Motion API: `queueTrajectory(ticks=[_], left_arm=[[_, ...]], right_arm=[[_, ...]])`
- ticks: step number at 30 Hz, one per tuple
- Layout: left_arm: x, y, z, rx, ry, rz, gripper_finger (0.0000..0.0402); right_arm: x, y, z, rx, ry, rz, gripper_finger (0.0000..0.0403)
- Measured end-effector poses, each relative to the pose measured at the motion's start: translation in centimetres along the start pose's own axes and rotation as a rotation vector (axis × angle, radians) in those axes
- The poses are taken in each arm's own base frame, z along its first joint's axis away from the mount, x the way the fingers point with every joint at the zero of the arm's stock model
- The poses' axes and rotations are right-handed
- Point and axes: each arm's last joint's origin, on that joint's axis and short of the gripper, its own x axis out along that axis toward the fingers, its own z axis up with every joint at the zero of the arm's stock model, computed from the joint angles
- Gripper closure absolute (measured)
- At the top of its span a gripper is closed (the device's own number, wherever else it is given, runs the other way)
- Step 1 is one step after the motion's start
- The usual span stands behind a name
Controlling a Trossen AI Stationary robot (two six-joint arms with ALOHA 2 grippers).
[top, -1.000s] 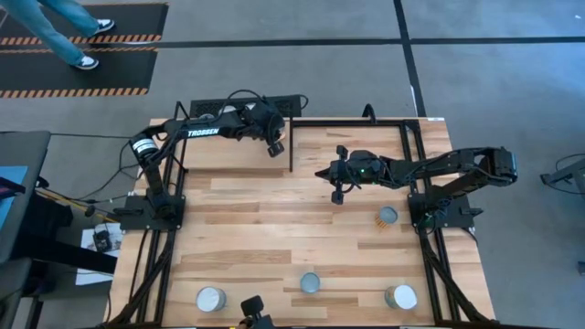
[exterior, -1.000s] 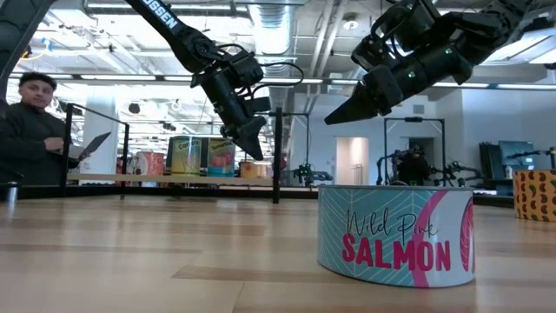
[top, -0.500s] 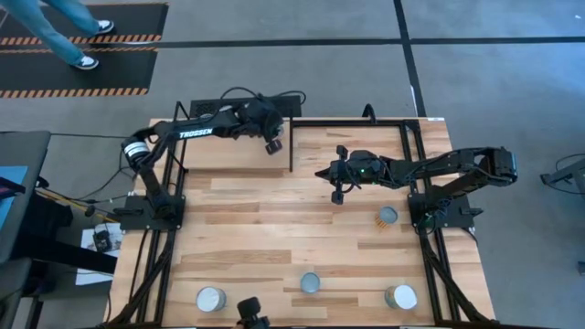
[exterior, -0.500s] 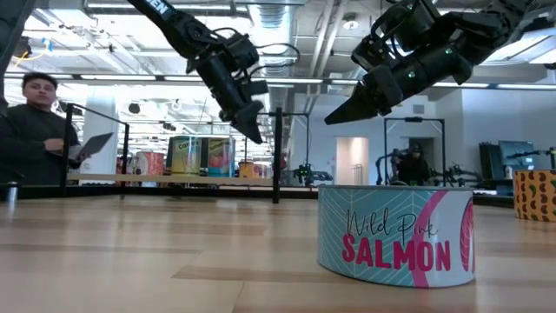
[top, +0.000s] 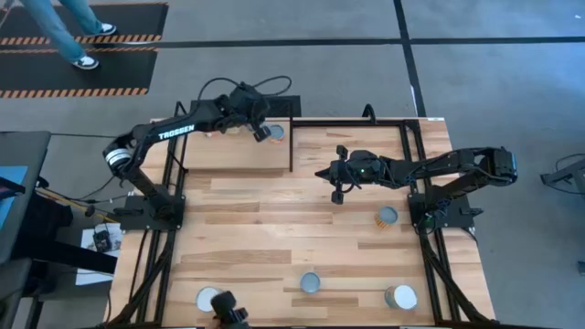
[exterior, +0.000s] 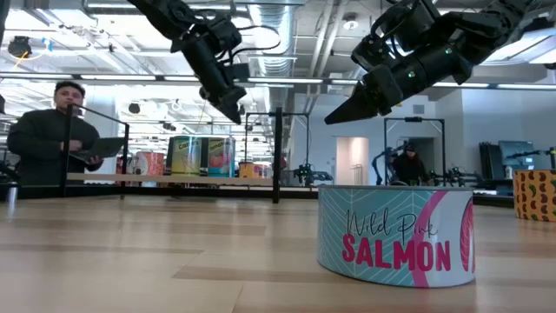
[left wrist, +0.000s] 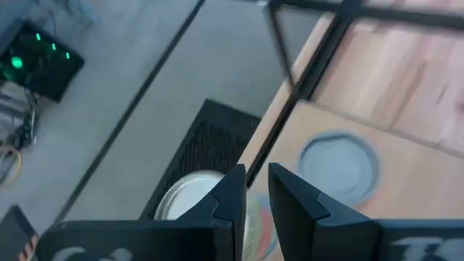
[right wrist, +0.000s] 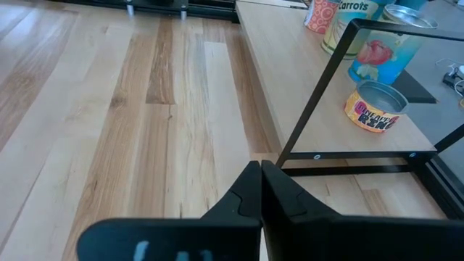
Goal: Pick and place cans onto a shelf
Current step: Adjust the large canned tomatoes on the shelf
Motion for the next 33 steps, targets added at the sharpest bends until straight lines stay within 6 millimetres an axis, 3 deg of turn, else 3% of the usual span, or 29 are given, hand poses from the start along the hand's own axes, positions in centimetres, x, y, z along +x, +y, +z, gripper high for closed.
queueTrajectory(ticks=[10, 33], left_arm=[[0.8, 3.8, -1.8, -0.104, 0.039, -0.016, 0.0398], [0.8, 3.6, -2.7, -0.077, 0.107, -0.098, 0.0401]], right_arm=[[0.0, 0.2, 0.1, -0.010, -0.012, 0.006, 0.0388], [0.0, 0.7, 0.4, -0.028, -0.031, 0.020, 0.0388]])
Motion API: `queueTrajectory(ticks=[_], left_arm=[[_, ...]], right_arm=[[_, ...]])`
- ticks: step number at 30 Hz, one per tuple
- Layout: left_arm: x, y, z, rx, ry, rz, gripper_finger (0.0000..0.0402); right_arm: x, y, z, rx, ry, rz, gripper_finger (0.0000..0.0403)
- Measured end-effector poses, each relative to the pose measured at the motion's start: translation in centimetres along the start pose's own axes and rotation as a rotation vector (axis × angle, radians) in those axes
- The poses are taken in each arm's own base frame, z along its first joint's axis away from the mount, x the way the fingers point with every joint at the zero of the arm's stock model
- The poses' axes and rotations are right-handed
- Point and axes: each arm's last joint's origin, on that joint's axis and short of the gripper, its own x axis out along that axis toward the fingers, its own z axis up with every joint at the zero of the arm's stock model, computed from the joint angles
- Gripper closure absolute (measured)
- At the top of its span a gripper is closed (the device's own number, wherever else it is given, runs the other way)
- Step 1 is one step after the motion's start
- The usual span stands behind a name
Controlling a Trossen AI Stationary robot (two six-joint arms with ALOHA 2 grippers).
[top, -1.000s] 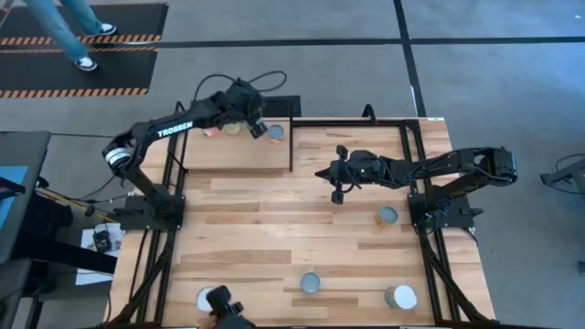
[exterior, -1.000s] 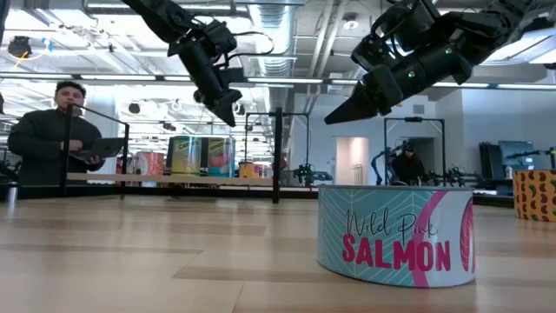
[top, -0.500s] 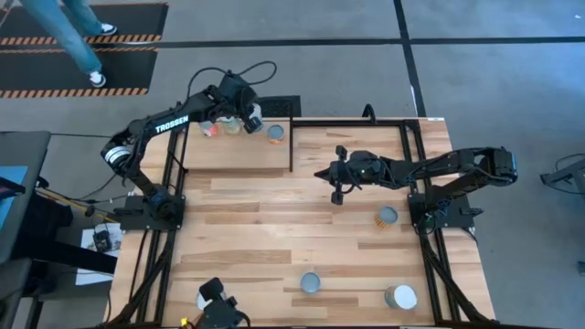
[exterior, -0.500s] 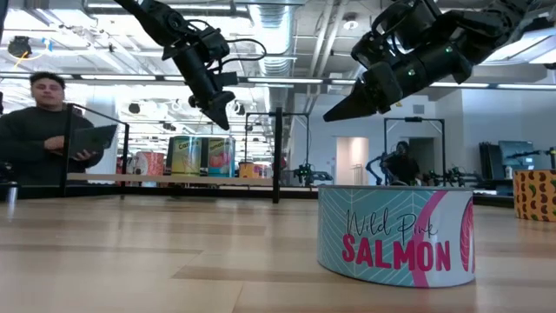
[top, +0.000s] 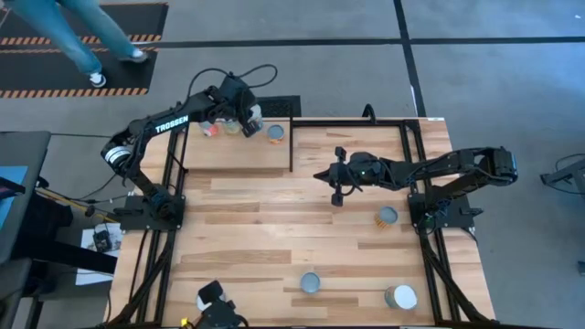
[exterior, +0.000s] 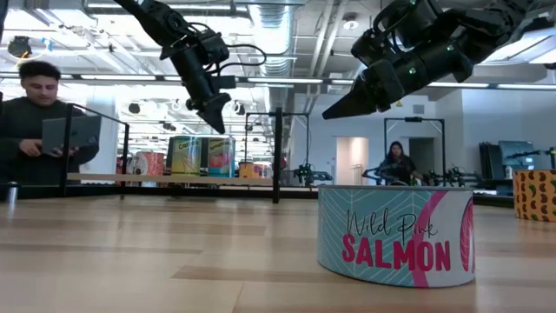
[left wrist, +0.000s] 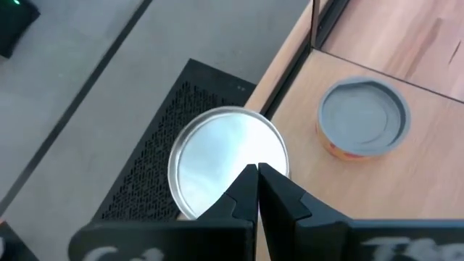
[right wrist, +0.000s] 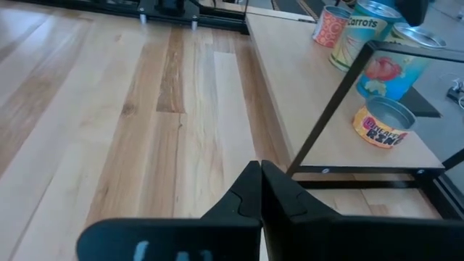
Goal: Pick and place cans onto a shelf
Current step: Adjust the large canned tomatoes on the shelf
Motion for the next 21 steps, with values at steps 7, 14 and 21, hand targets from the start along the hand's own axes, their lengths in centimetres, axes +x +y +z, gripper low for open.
queueTrajectory(ticks=[7, 14, 21], left_arm=[[0.00, -0.16, -0.45, 0.034, 0.047, -0.016, 0.0401], [0.00, -0.19, -0.55, 0.045, 0.057, -0.019, 0.0402], [0.01, 0.09, 0.31, 0.041, -0.031, 0.012, 0.0402]], right_arm=[[0.00, 0.01, 0.00, 0.000, 0.000, 0.000, 0.0388], [0.00, 0.00, 0.06, 0.000, -0.006, -0.001, 0.0388], [0.00, 0.00, 0.06, 0.000, -0.006, -0.001, 0.0388]])
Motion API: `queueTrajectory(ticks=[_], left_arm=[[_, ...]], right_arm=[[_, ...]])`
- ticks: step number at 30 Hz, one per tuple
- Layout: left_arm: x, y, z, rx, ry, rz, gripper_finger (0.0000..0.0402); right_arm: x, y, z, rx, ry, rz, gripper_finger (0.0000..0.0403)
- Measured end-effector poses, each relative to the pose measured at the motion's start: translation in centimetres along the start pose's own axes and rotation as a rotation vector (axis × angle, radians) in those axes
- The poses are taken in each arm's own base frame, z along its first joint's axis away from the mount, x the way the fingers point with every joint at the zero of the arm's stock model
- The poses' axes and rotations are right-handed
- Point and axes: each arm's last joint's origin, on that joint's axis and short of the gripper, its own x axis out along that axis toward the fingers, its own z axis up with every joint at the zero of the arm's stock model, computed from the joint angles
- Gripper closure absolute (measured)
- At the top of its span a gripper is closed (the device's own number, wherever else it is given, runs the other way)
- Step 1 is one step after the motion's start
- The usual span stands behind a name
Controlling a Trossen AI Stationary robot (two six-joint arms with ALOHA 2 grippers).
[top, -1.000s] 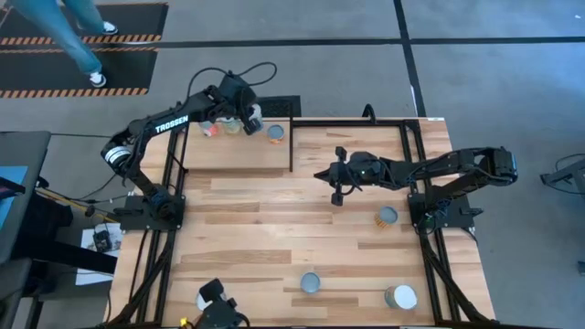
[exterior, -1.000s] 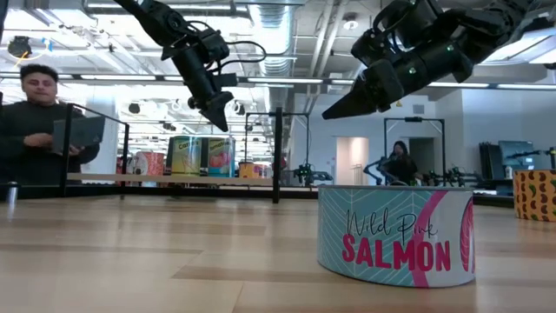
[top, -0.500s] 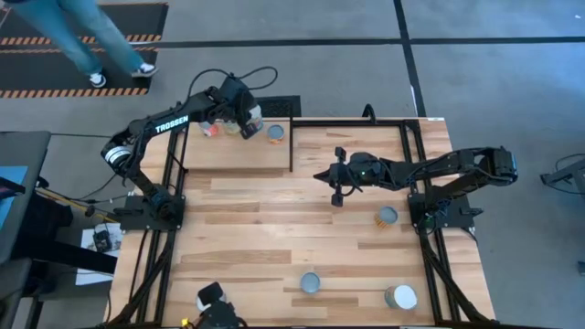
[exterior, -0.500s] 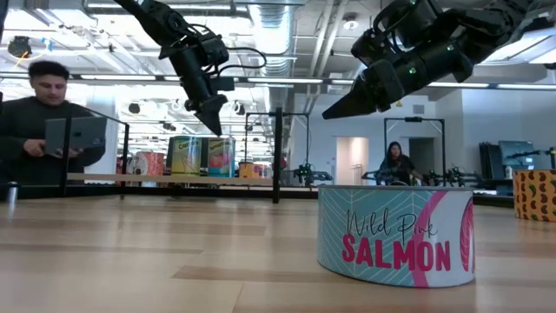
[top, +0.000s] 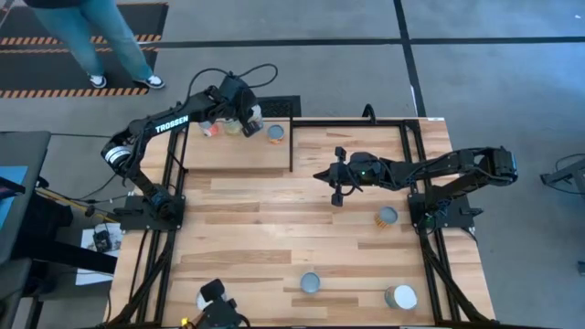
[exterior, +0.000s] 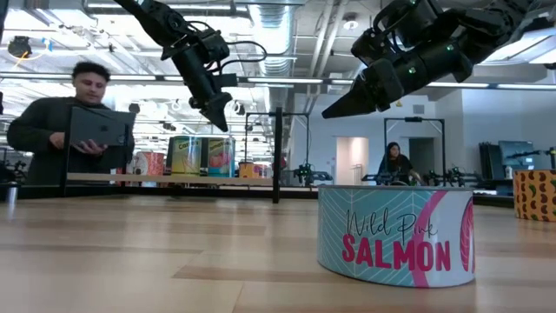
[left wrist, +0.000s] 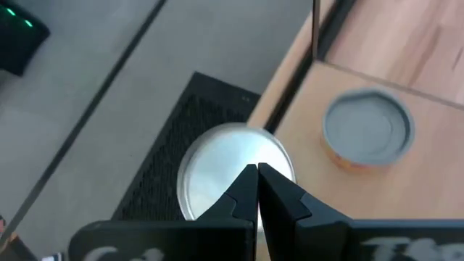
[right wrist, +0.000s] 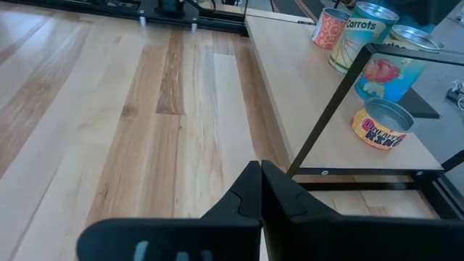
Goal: Pick and place cans onto a shelf
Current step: Adjust the large canned tomatoes on the shelf
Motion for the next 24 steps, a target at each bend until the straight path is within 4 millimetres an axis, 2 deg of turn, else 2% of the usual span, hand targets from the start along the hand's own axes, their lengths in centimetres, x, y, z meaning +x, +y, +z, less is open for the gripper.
queueTrajectory(ticks=[6, 11, 15, 24], left_arm=[[0.2, 0.6, 0.1, -0.014, -0.024, 0.021, 0.0402], [2.4, 0.4, -0.6, -0.023, 0.028, -0.016, 0.0402], [3.1, 0.0, -0.4, -0.011, 0.033, 0.003, 0.0401], [1.5, -0.2, -0.7, -0.015, 0.073, -0.017, 0.0402]], right_arm=[[0.0, 0.0, 0.0, 0.000, 0.000, 0.000, 0.0388], [0.0, 0.0, 0.0, 0.000, -0.002, 0.000, 0.0388], [0.0, 0.1, 0.1, -0.002, -0.004, 0.004, 0.0388], [0.0, 0.1, 0.1, -0.010, -0.009, 0.004, 0.0388]])
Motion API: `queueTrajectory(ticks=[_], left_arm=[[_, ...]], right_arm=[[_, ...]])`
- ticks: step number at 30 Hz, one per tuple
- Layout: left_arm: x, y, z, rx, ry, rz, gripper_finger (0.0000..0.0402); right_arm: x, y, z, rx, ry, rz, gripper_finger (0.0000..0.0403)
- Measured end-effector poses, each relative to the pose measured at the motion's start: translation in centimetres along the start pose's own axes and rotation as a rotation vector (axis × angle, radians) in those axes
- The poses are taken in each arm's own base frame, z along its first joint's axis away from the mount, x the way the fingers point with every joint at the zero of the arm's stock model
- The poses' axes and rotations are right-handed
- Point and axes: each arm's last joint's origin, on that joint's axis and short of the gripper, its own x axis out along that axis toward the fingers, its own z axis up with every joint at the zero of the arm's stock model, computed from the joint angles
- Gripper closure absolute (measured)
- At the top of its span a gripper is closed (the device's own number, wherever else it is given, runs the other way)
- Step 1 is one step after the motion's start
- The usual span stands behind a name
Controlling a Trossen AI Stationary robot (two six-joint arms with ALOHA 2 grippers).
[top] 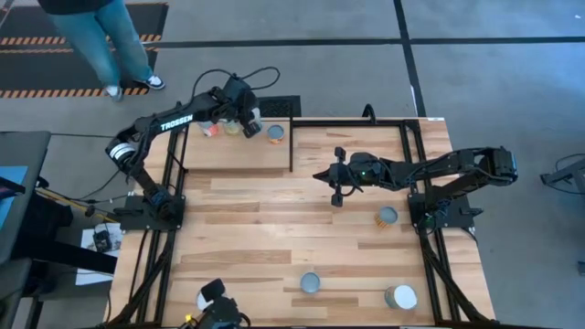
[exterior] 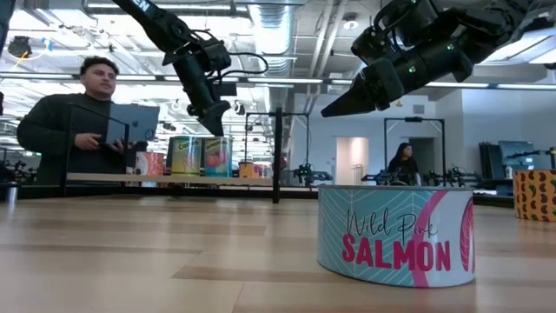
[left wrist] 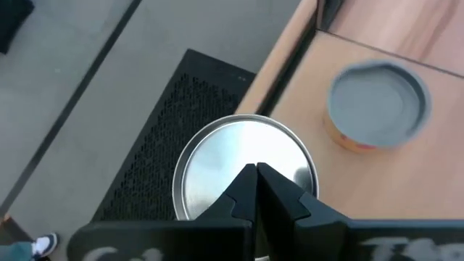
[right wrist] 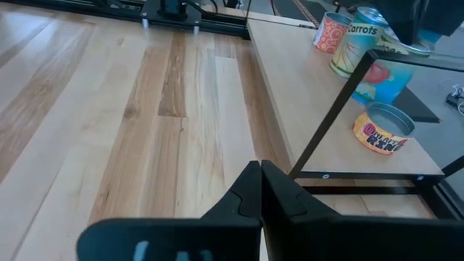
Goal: Pick and place cans onto a shelf
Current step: Adjust the large canned tomatoes on the shelf, then adjust the small canned pineapple on the shelf
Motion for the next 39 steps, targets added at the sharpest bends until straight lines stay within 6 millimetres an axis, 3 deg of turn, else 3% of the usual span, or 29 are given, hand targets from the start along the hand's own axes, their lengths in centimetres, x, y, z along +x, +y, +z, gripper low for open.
queueTrajectory(ticks=[21, 26, 33, 39], left_arm=[[-0.7, 0.2, -0.1, 0.000, 0.012, 0.049, 0.0402], [-2.4, 0.0, 0.4, 0.001, -0.042, 0.060, 0.0402], [-6.1, -3.8, 1.9, 0.060, -0.182, -0.004, 0.0402], [-5.0, -8.6, 0.1, 0.026, -0.324, -0.087, 0.0402]], right_arm=[[0.0, 0.0, 0.0, 0.000, 0.000, 0.000, 0.0388], [0.0, 0.0, 0.0, 0.000, -0.003, 0.000, 0.0388], [0.0, 0.0, 0.0, -0.001, -0.005, -0.001, 0.0388], [0.0, 0.0, 0.0, -0.001, -0.002, 0.000, 0.0388]])
